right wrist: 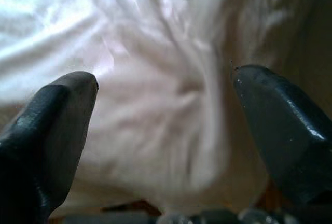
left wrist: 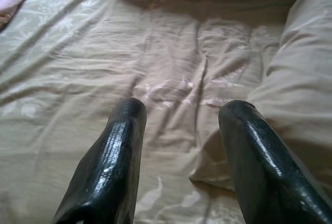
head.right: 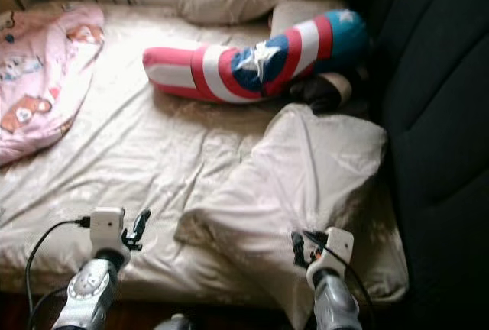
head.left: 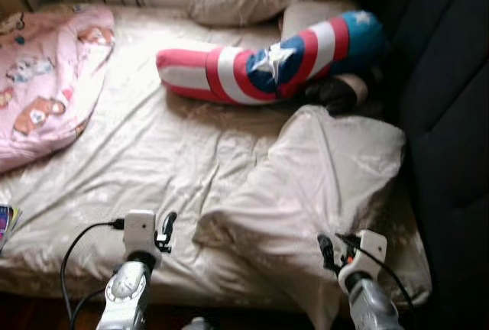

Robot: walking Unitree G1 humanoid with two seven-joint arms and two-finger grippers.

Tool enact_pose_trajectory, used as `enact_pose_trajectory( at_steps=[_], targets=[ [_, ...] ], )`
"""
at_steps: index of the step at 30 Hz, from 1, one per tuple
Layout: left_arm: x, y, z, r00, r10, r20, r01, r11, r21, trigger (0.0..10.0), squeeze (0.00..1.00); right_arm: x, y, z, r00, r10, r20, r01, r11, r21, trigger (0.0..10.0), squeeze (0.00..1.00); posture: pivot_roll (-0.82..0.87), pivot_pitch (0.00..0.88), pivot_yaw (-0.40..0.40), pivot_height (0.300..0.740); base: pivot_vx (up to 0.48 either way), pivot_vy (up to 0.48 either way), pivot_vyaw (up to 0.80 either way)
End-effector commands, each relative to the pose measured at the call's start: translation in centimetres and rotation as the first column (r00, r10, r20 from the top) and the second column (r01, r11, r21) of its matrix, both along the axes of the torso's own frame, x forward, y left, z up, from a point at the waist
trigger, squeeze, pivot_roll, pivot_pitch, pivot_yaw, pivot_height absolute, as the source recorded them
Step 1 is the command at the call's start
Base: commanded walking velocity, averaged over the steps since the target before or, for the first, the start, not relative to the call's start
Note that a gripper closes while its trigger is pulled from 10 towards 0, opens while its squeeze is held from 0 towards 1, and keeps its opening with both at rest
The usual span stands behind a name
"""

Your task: Clean up the room

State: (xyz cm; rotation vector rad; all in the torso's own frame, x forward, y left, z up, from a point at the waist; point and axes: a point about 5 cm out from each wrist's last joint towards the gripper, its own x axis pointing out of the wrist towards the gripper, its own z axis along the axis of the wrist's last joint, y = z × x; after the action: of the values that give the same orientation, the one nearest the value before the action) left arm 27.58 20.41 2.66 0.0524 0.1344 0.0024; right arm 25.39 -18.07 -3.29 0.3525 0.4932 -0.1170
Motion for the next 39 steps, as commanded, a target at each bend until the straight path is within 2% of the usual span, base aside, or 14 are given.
enact_pose_trajectory(
  at_steps=[1,3,11,16,24,25,26,27,33,36,37,39],
  targets=[
    [-0.4,0.0,-0.5,1.0,-0.006,-0.028,0.006,1.0,0.0,10.0,0.0,-0.2,0.1,-0.3,0.999,0.005,-0.042,-0.006,1.0,-0.016,10.0,0.0,0.08,0.173,-0.014,0.72,0.0,0.0,0.0],
    [-0.5,0.1,-0.5,1.0,-0.011,-0.028,0.011,1.0,0.004,10.0,0.0,0.0,0.1,-0.3,0.998,0.003,-0.059,-0.005,0.999,-0.032,10.0,0.0,0.09,0.176,-0.009,0.706,0.0,0.0,0.0],
    [-0.8,0.4,-0.5,0.999,-0.017,-0.032,0.018,1.0,0.015,10.0,0.0,0.4,0.2,0.1,1.0,-0.016,-0.016,0.015,0.999,-0.04,10.0,0.0,0.1,0.177,0.005,0.652,0.0,0.0,0.0],
    [-0.8,0.5,-0.4,0.999,-0.02,-0.03,0.02,1.0,0.02,10.0,0.0,0.5,0.1,0.2,0.999,-0.039,-0.018,0.039,0.998,-0.044,10.0,0.0,0.1,0.174,0.012,0.652,0.0,0.0,0.0],
    [-0.7,0.4,-0.2,0.999,-0.033,-0.027,0.033,0.999,0.023,10.0,0.0,1.7,-0.6,1.4,0.996,-0.083,0.044,0.084,0.996,-0.028,10.0,0.0,0.1,0.172,0.019,0.652,0.0,0.0,0.0],
    [-0.8,0.3,-0.3,0.999,-0.036,-0.03,0.037,0.999,0.025,10.0,0.0,2.1,-0.7,1.8,0.994,-0.092,0.065,0.094,0.995,-0.015,10.0,0.15,0.11,0.174,0.02,0.652,0.0,0.0,0.0],
    [-0.8,0.3,-0.3,0.999,-0.036,-0.03,0.037,0.999,0.025,10.0,0.0,2.1,-0.7,1.8,0.994,-0.092,0.065,0.094,0.995,-0.015,10.0,0.15,0.11,0.174,0.02,0.652,0.0,0.0,0.0],
    [-0.8,0.3,-0.3,0.999,-0.037,-0.031,0.038,0.999,0.025,10.0,0.0,2.4,-0.8,2.1,0.991,-0.112,0.078,0.112,0.994,0.001,10.0,1.0,0.11,0.174,0.02,0.652,0.0,0.0,0.0],
    [-1.0,0.5,-0.3,0.999,-0.036,-0.036,0.037,0.999,0.028,10.0,0.0,3.5,-1.3,3.1,0.986,-0.134,0.101,0.133,0.991,0.013,10.0,1.0,0.11,0.185,0.022,0.652,0.0,0.0,0.0],
    [-1.0,0.5,-0.3,0.999,-0.037,-0.037,0.038,0.999,0.029,10.0,0.0,4.0,-0.8,3.3,0.991,-0.088,0.1,0.084,0.996,0.042,10.0,1.0,0.11,0.186,0.023,0.652,0.0,0.0,0.0],
    [-1.0,0.5,-0.3,0.999,-0.037,-0.037,0.039,0.999,0.029,10.0,0.0,4.3,-0.5,3.6,0.992,-0.065,0.106,0.06,0.997,0.051,10.0,0.9,0.12,0.192,0.026,0.652,0.0,0.0,0.0],
    [-1.0,0.5,-0.3,0.999,-0.038,-0.037,0.039,0.999,0.029,10.0,0.0,4.4,-0.5,3.6,0.992,-0.06,0.109,0.055,0.997,0.051,10.0,0.9,0.12,0.192,0.026,0.652,0.0,0.0,0.0]
  ],
)
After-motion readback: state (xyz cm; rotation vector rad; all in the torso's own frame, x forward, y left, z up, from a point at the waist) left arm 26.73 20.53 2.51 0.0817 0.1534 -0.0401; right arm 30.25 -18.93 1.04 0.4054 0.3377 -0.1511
